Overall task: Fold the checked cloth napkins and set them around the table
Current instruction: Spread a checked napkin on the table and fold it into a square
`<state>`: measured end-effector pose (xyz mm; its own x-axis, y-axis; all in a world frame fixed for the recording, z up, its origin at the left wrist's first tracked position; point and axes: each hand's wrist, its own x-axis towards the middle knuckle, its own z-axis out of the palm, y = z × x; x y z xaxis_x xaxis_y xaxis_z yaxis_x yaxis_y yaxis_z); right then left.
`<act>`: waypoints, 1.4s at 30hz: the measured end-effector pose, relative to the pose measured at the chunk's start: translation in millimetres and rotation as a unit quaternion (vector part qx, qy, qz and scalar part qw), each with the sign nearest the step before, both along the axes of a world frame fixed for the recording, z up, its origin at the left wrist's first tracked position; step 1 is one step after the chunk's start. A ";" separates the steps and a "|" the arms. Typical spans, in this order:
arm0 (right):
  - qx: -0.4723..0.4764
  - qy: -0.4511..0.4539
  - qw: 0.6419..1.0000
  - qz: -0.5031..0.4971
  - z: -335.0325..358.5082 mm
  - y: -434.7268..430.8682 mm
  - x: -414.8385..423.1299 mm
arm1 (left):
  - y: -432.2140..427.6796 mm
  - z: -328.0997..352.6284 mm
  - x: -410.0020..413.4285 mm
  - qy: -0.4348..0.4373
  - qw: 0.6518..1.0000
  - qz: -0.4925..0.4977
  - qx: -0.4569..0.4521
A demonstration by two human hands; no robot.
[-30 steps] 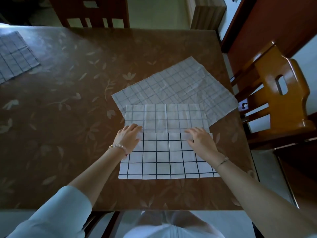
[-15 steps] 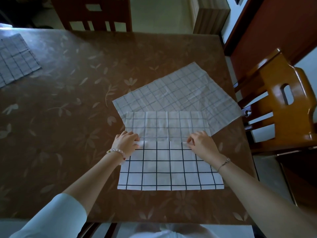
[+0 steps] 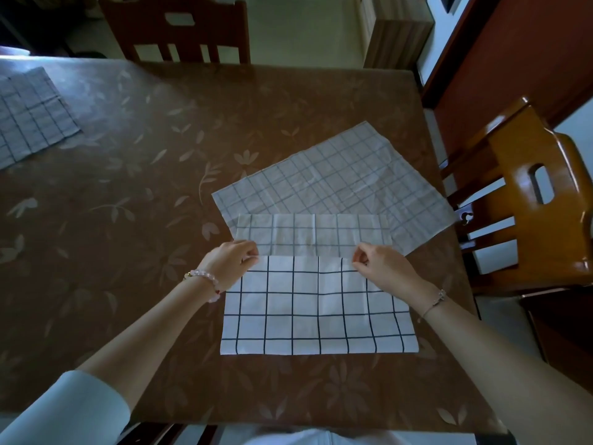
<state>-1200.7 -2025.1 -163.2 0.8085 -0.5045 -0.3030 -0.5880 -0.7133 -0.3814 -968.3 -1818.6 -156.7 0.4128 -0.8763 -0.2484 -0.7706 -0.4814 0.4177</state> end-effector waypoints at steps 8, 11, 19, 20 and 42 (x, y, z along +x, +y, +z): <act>0.019 -0.050 0.997 -0.061 19.4 -27.5 35.6 | -30.8 16.4 24.9 0.001 0.996 0.079 -0.044; 0.027 -0.039 0.995 -0.087 16.2 -38.1 47.8 | -45.1 11.7 30.7 -0.005 0.994 0.100 -0.045; 0.015 -0.021 0.993 -0.117 1.4 -62.5 70.0 | -76.0 -9.3 49.8 -0.016 0.992 0.120 -0.023; 0.012 -0.018 0.993 -0.115 -0.7 -64.8 71.7 | -78.0 -12.0 51.6 -0.021 0.993 0.117 -0.019; -0.056 -0.052 0.992 -0.100 -30.4 -71.0 69.7 | -72.4 -38.5 56.7 -0.067 0.985 0.151 -0.040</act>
